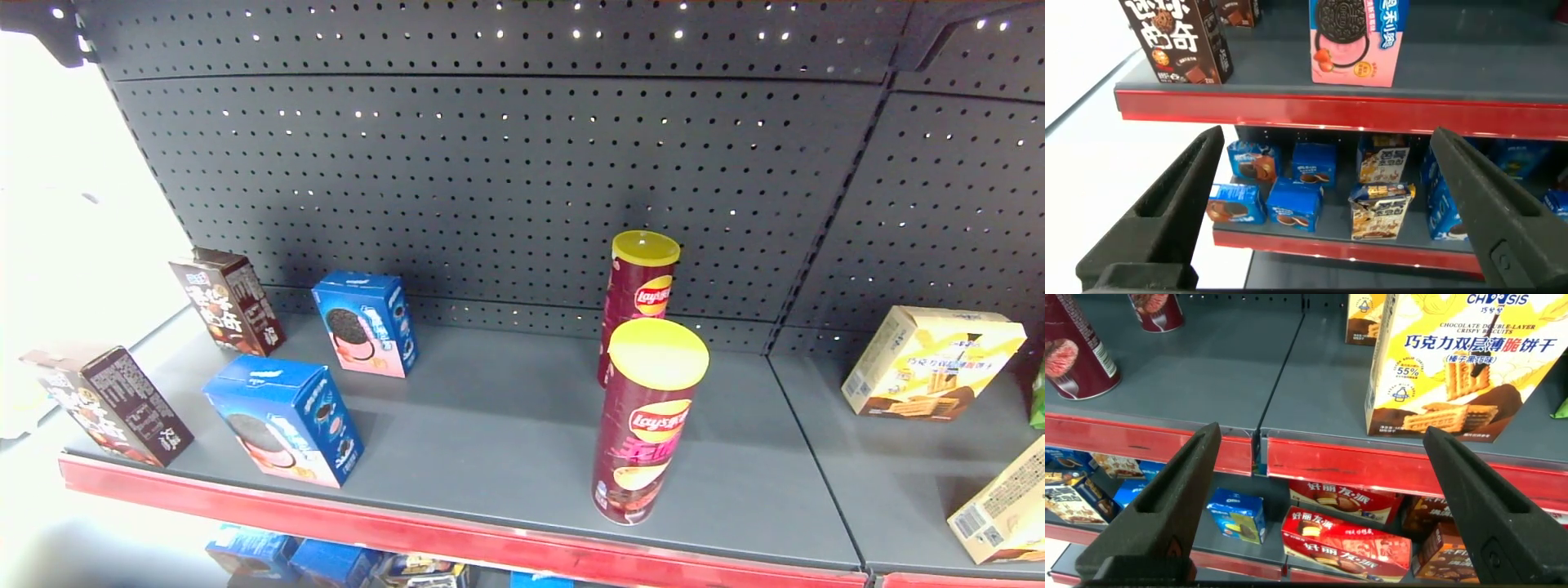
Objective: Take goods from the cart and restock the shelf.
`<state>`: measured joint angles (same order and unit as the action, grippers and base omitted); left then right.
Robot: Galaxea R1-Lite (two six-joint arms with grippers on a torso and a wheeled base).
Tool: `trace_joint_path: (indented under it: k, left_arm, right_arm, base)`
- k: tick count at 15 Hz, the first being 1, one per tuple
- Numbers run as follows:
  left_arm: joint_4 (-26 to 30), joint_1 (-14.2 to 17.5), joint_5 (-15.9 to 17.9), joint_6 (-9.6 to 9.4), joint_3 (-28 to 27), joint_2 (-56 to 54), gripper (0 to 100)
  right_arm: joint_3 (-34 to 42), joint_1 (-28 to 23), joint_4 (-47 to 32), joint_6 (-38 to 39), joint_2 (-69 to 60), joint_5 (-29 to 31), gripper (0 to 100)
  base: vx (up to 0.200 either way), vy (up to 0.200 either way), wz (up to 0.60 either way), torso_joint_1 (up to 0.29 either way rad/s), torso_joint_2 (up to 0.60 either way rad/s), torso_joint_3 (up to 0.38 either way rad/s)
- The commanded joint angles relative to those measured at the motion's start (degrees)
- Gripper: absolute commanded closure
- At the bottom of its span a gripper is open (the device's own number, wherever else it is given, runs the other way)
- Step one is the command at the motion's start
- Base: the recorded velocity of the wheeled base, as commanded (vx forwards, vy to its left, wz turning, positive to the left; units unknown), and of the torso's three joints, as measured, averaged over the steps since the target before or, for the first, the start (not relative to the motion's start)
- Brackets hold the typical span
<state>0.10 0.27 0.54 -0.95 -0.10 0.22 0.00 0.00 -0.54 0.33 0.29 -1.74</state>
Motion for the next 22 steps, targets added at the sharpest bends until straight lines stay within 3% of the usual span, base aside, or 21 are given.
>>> trace_joint_path:
  k: [1,18,22]
  left_arm:
    - [-0.01,0.08,-0.01,0.07,0.01,0.22,0]
    - [-0.01,0.0,0.08,-0.19,0.01,0.31,0]
    - [-0.01,0.0,0.08,-0.19,0.01,0.31,0]
  right_arm:
    - [0.0,0.0,0.01,0.02,0.06,-0.01,0]
    - [0.0,0.09,0.01,0.02,0.06,-0.01,0]
    - [0.0,0.09,0.01,0.02,-0.03,-0.01,0]
  base:
    - [0.0,0.0,0.0,0.0,0.0,0.0]
    - [0.0,0.0,0.0,0.0,0.0,0.0]
    - [0.0,0.0,-0.45,0.001,0.0,0.003]
